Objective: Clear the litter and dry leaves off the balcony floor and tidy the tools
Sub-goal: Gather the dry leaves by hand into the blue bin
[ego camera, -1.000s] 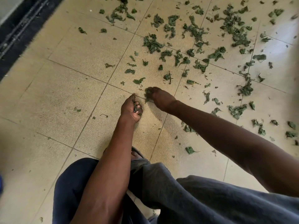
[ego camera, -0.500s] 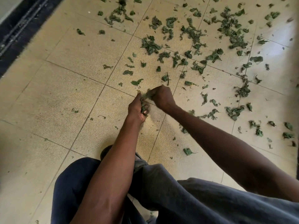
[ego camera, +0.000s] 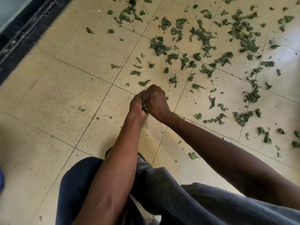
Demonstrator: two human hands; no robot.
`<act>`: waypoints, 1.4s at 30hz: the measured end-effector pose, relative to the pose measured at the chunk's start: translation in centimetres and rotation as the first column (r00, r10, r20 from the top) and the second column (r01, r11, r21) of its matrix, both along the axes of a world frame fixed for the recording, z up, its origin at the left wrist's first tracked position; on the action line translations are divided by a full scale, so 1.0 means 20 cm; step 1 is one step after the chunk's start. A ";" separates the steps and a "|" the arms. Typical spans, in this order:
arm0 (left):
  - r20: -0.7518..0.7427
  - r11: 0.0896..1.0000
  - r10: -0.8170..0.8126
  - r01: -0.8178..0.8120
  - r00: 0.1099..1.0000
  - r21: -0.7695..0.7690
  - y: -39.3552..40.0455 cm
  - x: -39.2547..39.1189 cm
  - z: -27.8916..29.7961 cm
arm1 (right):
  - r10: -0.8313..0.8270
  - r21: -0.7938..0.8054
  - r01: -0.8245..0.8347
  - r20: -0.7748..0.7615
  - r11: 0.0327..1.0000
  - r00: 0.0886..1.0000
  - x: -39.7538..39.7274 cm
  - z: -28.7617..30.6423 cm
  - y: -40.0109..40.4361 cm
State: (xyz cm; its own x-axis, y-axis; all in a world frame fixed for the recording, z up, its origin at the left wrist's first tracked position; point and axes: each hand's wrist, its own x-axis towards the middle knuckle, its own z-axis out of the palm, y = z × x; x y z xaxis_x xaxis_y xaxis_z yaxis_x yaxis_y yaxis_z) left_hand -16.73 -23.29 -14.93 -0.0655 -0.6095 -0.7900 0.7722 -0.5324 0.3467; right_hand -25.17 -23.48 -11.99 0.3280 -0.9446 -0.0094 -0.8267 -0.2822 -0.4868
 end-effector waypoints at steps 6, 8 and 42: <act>0.060 0.991 0.101 -0.106 0.993 0.086 -0.02 0.19 0.00 | 0.166 0.335 -0.206 0.143 0.919 0.976 0.05 0.11 -0.33; 0.086 0.992 0.106 -0.111 0.991 0.062 -0.05 0.26 -0.01 | 0.126 0.248 -0.143 0.083 0.958 0.989 0.07 0.08 -0.47; 0.151 0.944 0.311 -0.324 0.938 0.067 -0.02 0.83 -0.08 | 0.660 -0.076 -0.729 -0.368 0.680 0.655 0.40 -0.24 -0.51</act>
